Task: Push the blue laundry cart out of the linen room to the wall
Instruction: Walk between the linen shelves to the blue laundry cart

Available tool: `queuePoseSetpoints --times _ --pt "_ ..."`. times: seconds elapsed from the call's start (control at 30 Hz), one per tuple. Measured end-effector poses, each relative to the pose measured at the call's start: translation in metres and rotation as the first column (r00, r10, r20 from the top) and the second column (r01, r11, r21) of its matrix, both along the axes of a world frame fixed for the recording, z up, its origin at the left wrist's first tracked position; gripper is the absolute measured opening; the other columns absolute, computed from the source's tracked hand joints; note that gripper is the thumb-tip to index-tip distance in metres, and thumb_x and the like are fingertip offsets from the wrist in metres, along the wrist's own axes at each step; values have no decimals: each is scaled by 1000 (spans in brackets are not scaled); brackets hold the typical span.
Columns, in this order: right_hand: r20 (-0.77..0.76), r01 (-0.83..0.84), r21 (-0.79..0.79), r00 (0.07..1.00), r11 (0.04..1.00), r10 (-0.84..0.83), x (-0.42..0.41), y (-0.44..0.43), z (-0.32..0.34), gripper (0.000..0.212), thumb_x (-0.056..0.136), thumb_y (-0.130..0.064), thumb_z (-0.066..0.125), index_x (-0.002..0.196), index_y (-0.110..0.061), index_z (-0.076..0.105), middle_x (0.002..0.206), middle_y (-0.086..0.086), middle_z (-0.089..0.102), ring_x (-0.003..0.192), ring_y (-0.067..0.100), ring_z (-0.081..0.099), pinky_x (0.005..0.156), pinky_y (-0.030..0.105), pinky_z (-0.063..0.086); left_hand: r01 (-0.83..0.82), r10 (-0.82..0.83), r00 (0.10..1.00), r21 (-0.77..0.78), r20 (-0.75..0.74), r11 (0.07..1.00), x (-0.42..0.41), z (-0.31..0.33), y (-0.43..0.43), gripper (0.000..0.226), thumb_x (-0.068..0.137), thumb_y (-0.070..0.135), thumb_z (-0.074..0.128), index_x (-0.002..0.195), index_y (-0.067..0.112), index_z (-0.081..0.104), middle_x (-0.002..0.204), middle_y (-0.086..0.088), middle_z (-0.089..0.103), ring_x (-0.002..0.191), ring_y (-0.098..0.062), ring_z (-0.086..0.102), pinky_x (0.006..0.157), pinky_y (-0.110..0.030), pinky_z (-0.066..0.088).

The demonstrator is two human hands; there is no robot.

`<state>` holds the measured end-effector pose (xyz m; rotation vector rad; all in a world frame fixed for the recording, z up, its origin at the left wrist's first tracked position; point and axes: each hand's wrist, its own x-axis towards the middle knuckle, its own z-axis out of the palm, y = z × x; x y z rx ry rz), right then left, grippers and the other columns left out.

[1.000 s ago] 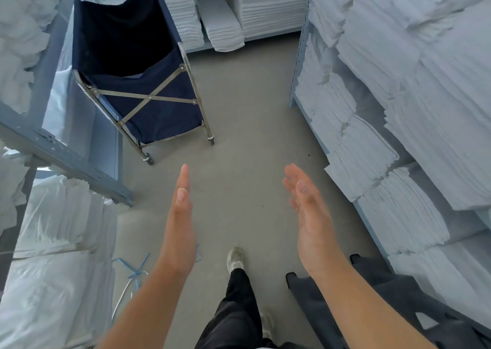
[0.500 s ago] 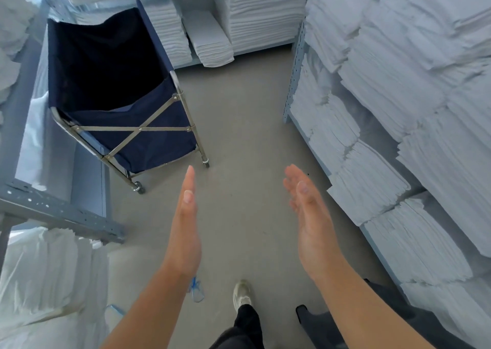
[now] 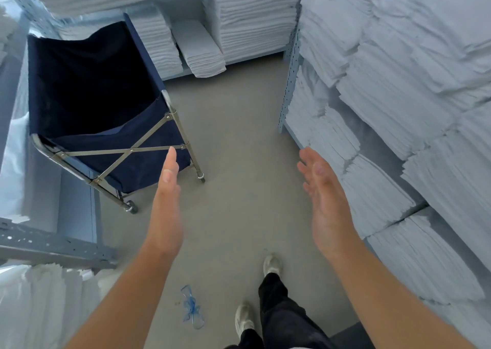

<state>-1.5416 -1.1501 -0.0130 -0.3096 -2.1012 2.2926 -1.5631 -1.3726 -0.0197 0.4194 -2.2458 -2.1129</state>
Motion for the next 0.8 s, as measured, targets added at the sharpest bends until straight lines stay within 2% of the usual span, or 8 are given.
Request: queuePoseSetpoints --times 0.23,0.5,0.8 --pt "14 -19 -50 1000 999 20 -57 11 -7 83 51 -95 56 124 -54 52 145 -25 50 137 -5 42 122 41 23 -39 40 999 -23 30 999 -48 -1 8 63 99 62 32 154 31 27 163 4 27 150 -16 23 123 -45 20" --pt "20 -64 -63 998 996 66 -143 40 -7 91 51 -95 56 129 -49 51 147 -24 48 136 -6 43 122 36 23 -83 85 995 -36 54 996 -125 1 39 62 100 61 33 153 30 28 162 4 29 150 -16 24 123 -47 20" --pt "10 -113 -24 994 993 113 -217 71 -6 81 58 -94 51 128 -53 50 147 -26 47 137 -6 41 122 40 25 -76 78 996 -41 38 996 -197 7 78 58 101 58 31 153 32 28 163 5 27 150 -14 23 123 -44 19"
